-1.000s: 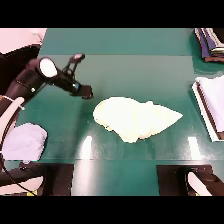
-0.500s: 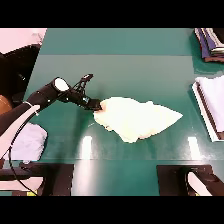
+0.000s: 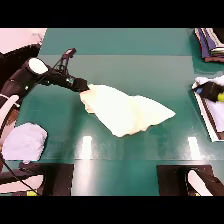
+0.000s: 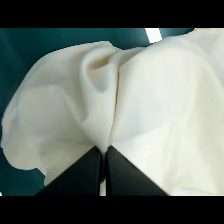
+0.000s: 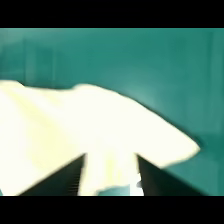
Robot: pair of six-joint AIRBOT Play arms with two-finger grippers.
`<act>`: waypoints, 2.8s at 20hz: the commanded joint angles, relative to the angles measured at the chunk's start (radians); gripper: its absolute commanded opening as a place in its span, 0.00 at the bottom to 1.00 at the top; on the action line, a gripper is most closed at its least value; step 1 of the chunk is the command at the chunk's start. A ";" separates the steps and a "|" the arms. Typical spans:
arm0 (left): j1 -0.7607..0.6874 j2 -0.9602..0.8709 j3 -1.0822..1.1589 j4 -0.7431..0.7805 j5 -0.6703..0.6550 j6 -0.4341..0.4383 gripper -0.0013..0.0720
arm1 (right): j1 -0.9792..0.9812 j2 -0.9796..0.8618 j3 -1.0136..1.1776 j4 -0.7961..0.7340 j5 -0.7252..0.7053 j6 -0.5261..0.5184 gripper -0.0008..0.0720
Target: Fold the shirts.
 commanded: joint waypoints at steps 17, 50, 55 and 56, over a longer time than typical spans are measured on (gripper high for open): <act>0.018 0.030 0.018 0.094 0.020 -0.005 0.05 | 0.246 -0.535 -0.096 0.091 -0.353 -0.005 0.34; 0.018 0.289 -0.037 0.250 -0.315 -0.142 0.05 | 0.293 -0.446 0.666 -0.286 0.296 0.114 0.03; 0.018 0.225 -0.297 0.175 -0.052 -0.053 0.05 | 0.304 -0.563 0.564 -0.280 0.224 0.114 0.03; 0.018 0.216 -0.297 0.169 -0.023 -0.053 0.05 | 0.304 -0.570 0.564 -0.280 0.223 0.114 0.03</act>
